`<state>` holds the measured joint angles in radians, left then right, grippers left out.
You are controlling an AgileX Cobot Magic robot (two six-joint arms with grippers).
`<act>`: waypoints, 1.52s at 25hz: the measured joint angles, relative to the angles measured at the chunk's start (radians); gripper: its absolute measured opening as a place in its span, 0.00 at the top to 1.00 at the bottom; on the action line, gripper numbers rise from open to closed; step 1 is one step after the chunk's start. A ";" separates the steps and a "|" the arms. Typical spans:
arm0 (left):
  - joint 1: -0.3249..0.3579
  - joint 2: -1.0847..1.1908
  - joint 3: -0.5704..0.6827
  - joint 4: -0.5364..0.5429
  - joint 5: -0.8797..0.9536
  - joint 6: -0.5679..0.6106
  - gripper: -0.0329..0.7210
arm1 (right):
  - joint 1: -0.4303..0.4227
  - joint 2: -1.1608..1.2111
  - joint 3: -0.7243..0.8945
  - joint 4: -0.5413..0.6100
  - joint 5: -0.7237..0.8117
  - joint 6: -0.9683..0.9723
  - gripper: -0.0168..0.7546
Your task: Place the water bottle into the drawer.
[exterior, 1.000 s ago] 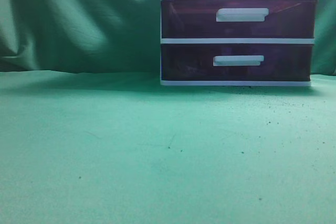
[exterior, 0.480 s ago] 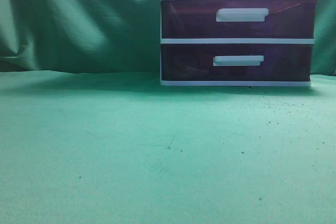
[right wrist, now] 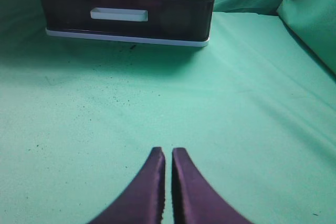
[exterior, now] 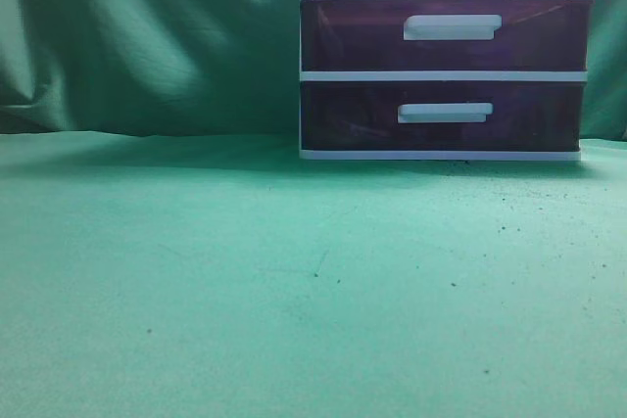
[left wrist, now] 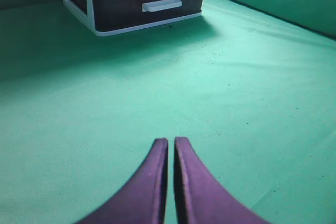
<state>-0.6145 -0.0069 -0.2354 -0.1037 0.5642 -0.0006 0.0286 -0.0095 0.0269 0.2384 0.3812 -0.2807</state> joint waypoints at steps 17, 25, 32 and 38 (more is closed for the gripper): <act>0.139 -0.006 0.026 0.087 -0.080 0.015 0.96 | 0.000 0.000 0.000 0.001 0.000 0.000 0.98; 0.461 -0.006 0.256 0.087 -0.368 0.017 0.96 | 0.000 0.000 0.000 0.001 0.000 0.000 0.98; 0.578 -0.006 0.259 0.111 -0.315 0.017 0.96 | 0.000 0.000 0.000 0.001 0.000 0.000 0.98; 0.590 -0.006 0.259 0.112 -0.218 0.017 0.96 | 0.000 0.000 0.001 0.001 0.000 0.000 0.98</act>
<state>-0.0249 -0.0127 0.0233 0.0081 0.3459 0.0168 0.0286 -0.0095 0.0278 0.2398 0.3812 -0.2807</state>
